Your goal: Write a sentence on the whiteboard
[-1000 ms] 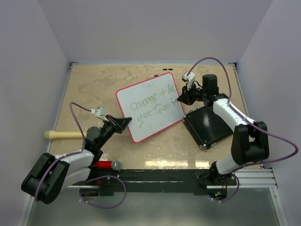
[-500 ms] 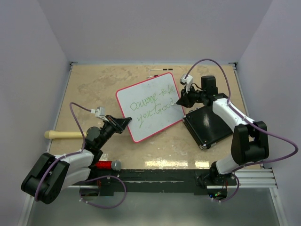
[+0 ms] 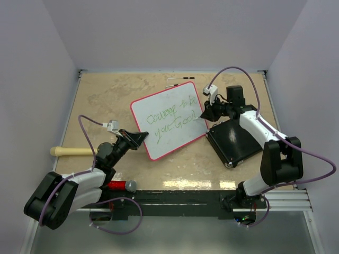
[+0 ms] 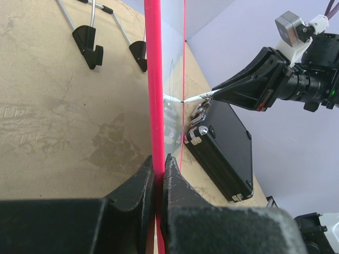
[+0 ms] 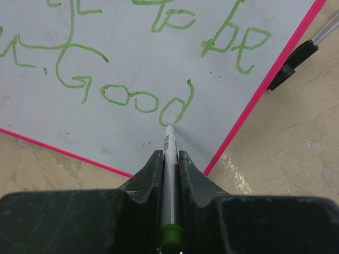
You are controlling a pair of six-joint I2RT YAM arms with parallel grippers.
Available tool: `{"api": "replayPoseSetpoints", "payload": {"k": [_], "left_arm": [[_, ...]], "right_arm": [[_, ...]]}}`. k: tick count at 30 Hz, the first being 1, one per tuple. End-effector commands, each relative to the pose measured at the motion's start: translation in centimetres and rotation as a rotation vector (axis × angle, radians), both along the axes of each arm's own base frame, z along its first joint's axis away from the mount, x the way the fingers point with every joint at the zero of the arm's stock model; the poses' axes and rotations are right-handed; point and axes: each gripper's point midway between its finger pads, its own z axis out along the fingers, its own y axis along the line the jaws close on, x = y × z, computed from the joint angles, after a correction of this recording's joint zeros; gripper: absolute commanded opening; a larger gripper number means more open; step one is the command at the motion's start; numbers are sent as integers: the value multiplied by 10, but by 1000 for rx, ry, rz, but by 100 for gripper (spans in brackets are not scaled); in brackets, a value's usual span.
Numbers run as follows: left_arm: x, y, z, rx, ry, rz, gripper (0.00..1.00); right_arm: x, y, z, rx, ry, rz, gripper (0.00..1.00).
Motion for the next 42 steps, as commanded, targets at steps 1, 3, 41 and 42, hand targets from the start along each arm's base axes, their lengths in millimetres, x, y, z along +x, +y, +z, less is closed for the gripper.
{"api": "replayPoseSetpoints", "payload": {"k": [1,3,41,42], "left_arm": [[-26,-10,-26,101,-6,-127,0],[-26,-10,-26,103,-4,-125,0],[-30,-8,-33,116,6,-128,0],[-30,-8,-32,117,4,-128,0]], "right_arm": [[23,1,29,13,-106,-43,0],[26,3,32,23,-106,-41,0],[-23,11,122,135,-226,104,0],[-24,11,129,148,-243,107,0]]}}
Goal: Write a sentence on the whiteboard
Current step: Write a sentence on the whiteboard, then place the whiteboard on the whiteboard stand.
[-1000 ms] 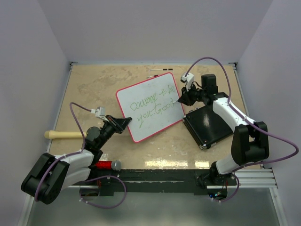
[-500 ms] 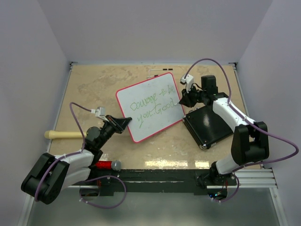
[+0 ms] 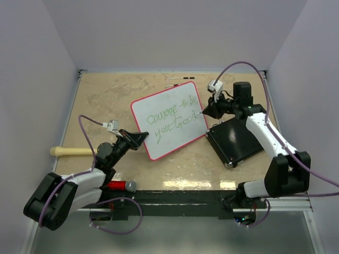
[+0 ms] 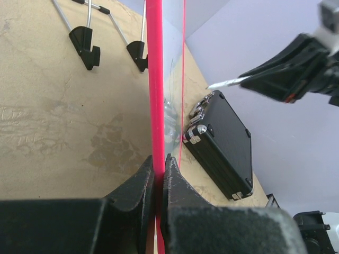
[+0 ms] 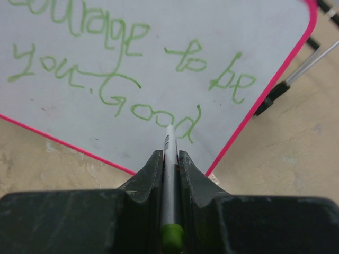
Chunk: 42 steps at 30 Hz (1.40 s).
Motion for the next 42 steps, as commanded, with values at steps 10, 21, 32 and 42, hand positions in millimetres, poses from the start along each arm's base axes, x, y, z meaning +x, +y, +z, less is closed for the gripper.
{"api": "replayPoseSetpoints", "payload": {"k": [10,21,32,42], "left_arm": [[-15,-12,-16,162,-33,-130,0],[34,-23,37,194,-118,-158,0],[98,-40,70,241,-152,-176,0],[144,-56,119,188,-223,-192,0]], "right_arm": [[-32,-12,114,203,-264,68,0],[-52,-40,120,275,-310,59,0],[-70,-42,124,329,-320,96,0],[-75,-42,125,348,-317,119,0]]}}
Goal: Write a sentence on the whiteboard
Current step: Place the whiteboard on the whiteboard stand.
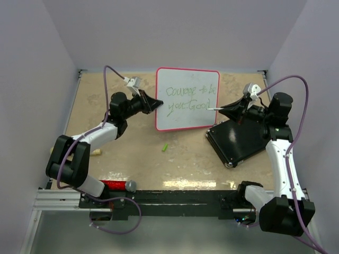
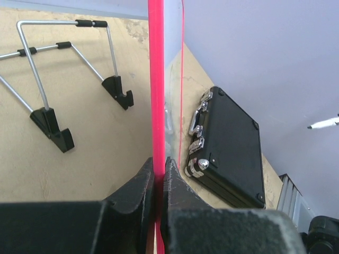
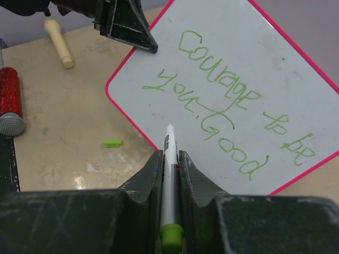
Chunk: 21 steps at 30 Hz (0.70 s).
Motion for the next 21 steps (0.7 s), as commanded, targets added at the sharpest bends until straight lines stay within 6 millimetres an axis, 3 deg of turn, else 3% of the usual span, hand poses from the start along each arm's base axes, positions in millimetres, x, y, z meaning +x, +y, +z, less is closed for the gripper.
{"api": "replayPoseSetpoints", "payload": {"k": [1,12,13,14,19,21], "left_arm": [[28,2,54,-27,-187,24,0],[73,-9,78,-85,-201,29,0],[79,-11,72,-81,-188,29,0],[84,-13,81,-85,-203,26,0],[111,-16,76,-86,-183,32,0],[121,-15,84,-97,-195,37,0]], "right_arm": [[-7,1,6,16,-29,29,0],[-4,0,2,20,-17,26,0],[-4,0,2,20,-19,24,0],[-3,-1,1,20,-16,22,0],[-2,-1,-3,23,-4,22,0],[-1,-2,-3,22,-4,21,0]]}}
